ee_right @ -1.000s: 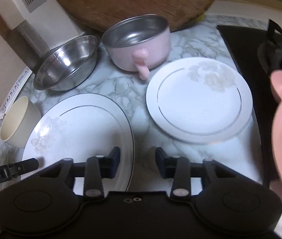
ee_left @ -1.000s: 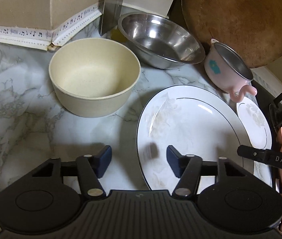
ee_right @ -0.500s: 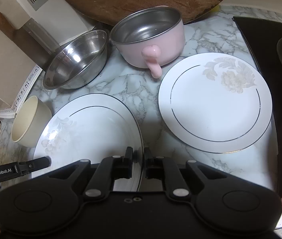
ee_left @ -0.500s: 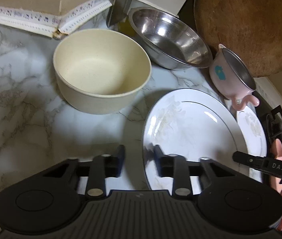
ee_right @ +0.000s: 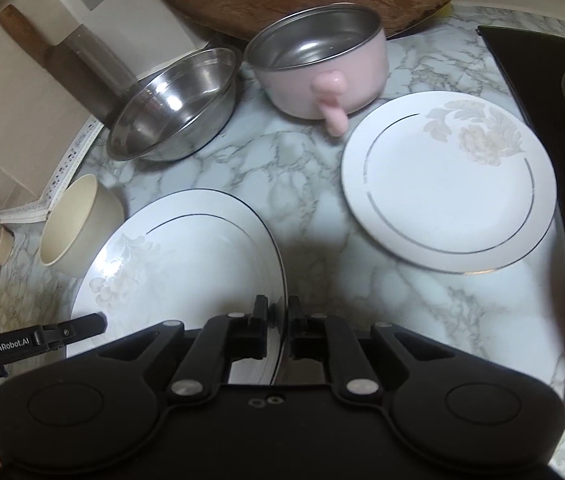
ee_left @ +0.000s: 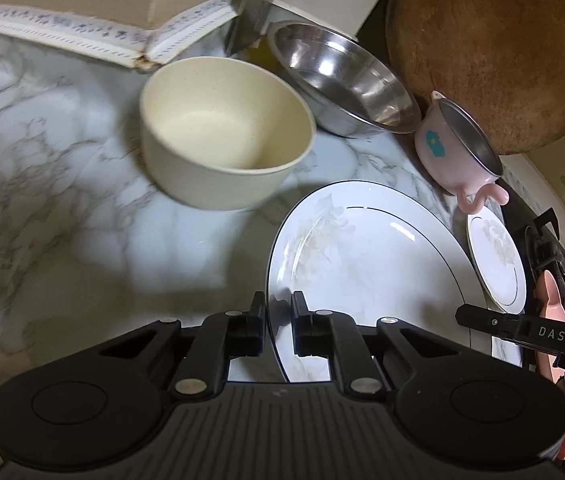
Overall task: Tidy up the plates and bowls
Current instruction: 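Carry the large white plate toward the sink corner and release it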
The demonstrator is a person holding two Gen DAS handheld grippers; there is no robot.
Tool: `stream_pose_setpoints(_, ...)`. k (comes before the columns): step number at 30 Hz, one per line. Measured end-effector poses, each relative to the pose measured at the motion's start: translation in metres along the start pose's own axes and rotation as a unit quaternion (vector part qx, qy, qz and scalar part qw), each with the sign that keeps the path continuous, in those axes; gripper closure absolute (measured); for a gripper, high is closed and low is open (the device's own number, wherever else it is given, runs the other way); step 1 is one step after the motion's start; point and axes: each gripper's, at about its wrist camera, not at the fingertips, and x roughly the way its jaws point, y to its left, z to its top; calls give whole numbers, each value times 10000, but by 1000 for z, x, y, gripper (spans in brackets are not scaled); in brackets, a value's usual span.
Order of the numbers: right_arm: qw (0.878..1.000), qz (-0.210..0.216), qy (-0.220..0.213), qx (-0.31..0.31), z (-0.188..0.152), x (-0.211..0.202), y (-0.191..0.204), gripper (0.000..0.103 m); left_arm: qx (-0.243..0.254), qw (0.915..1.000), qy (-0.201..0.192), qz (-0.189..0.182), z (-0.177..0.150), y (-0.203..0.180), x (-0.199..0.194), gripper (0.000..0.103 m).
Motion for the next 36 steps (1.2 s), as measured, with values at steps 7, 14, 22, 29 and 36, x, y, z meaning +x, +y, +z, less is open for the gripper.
stream_pose_setpoints(7,9998,110,71,-173,-11,1,23,94,-135,9998,-94,87,-14,24,-21,92)
stream_pose_setpoints(14,9992,200,131,-320,-26,-1,50,94,-261,9993,-209,173,-31,48,-48,92)
stream_pose_setpoints(22,9970,394,176,-649,-41,6,95,94,-524,9967,-451,426,-48,89,-82,92)
stream_pose_setpoints(29,9919,696,298,-1024,-49,26,147,94,-832,9907,-720,804,-59,132,-118,92)
stream_pose_setpoints(36,9822,972,466,-1537,-63,56,201,94,-1253,9815,-818,1192,-74,177,-135,91)
